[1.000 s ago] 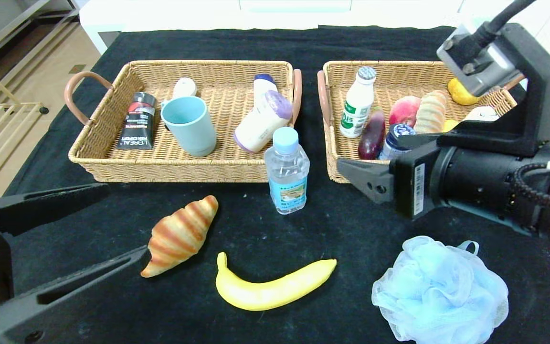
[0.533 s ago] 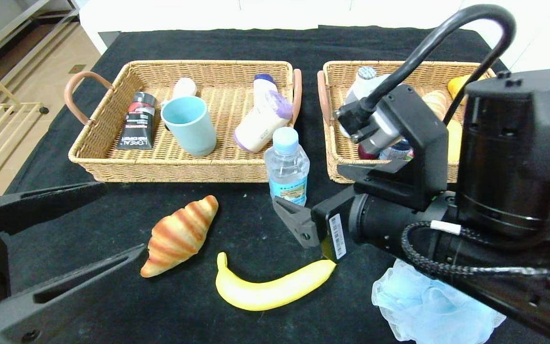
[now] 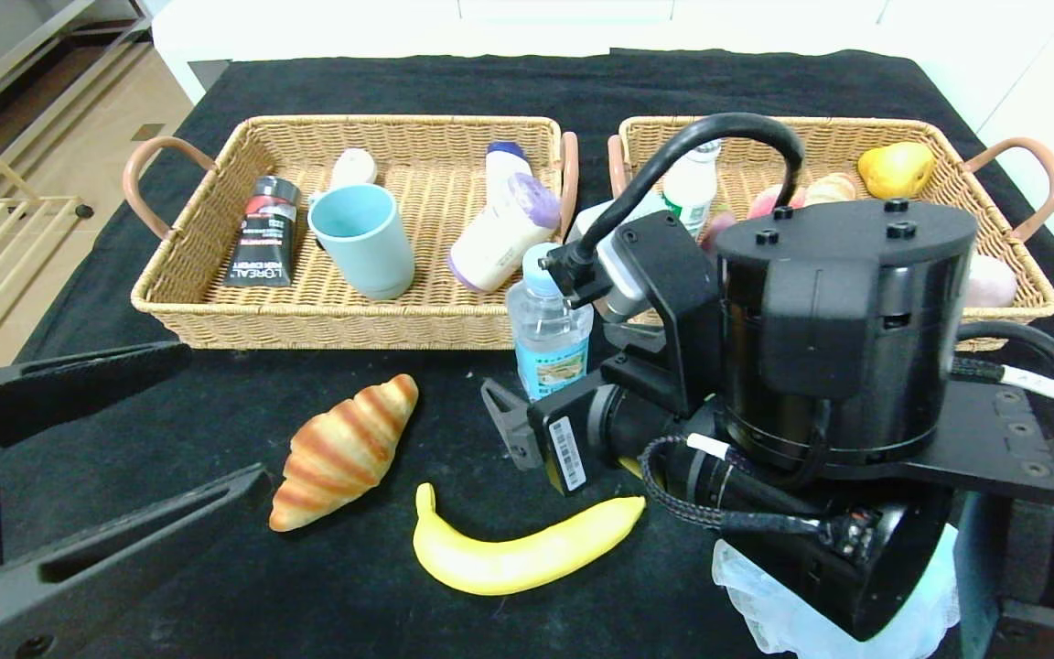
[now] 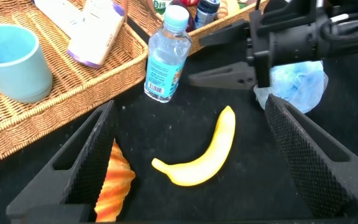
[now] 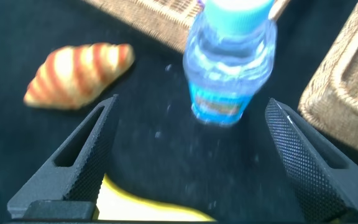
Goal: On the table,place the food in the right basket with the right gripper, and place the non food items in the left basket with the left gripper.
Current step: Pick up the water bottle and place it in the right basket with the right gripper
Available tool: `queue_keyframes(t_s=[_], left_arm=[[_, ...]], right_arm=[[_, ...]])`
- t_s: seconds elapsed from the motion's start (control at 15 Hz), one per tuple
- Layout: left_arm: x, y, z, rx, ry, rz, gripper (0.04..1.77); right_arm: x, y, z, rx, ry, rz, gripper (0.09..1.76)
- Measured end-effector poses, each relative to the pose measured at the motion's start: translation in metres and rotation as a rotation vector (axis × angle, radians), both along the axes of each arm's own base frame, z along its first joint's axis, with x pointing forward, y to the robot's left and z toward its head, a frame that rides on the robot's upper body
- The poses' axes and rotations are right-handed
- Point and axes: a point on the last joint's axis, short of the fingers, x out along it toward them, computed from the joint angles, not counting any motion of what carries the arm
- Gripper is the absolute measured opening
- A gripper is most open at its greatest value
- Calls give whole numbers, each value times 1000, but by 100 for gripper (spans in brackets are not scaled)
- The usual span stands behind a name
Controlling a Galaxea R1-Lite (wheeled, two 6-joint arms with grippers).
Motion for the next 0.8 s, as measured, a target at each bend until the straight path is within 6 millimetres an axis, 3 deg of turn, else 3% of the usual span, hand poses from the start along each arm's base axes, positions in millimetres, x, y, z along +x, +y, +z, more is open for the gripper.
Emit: queue_keyframes(t_s=[0.33, 0.8], left_arm=[[0, 0, 0, -2, -2, 0, 172], [0, 0, 0, 1, 1, 0, 172]], right_arm=[[12, 10, -1, 11, -14, -36, 170], [33, 10, -1, 17, -22, -84, 170]])
